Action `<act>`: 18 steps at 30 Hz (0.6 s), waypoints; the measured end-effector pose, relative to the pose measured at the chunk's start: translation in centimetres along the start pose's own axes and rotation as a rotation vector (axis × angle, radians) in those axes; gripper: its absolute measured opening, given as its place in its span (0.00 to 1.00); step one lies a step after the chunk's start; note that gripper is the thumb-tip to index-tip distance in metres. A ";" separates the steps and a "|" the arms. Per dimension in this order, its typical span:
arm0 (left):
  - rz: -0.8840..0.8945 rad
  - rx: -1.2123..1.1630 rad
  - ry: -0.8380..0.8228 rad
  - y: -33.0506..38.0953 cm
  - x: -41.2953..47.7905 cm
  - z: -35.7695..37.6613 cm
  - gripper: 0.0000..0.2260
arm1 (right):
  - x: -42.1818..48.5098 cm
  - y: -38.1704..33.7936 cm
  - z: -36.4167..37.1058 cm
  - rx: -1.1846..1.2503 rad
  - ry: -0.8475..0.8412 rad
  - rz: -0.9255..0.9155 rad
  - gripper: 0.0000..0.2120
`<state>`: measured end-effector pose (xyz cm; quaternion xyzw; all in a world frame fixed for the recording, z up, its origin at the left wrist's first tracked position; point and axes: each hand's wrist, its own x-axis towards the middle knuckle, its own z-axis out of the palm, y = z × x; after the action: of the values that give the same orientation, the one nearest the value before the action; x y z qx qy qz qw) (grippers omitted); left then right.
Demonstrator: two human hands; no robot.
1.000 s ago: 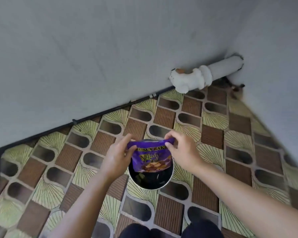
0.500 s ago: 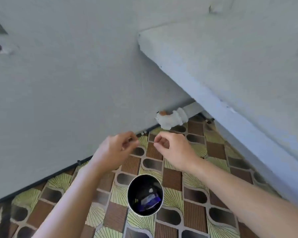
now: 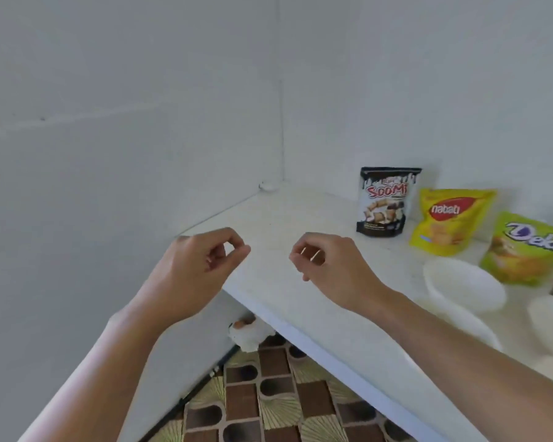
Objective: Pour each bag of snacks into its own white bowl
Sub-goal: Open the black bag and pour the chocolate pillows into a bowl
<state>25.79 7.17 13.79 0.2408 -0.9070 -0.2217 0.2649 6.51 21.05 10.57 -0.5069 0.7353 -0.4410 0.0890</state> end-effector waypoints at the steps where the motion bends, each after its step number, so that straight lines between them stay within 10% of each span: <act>1: 0.029 -0.024 0.006 1.2 1.1 0.7 0.08 | -0.1 0.6 -1.6 0.003 0.053 0.006 0.10; 5: 0.116 -0.087 0.003 5.3 5.8 4.9 0.17 | -0.6 3.9 -7.8 -0.037 0.233 0.036 0.23; 9: 0.173 -0.177 -0.002 9.1 9.9 9.6 0.24 | -0.7 8.5 -13.1 -0.093 0.359 0.068 0.16; 18: 0.237 -0.156 -0.106 10.4 19.9 18.4 0.04 | 3.8 15.2 -19.2 -0.253 0.363 0.124 0.05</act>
<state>-3.20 9.38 12.76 0.0986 -0.9218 -0.2712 0.2588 -16.50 30.12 11.91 -0.3803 0.8183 -0.4231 -0.0822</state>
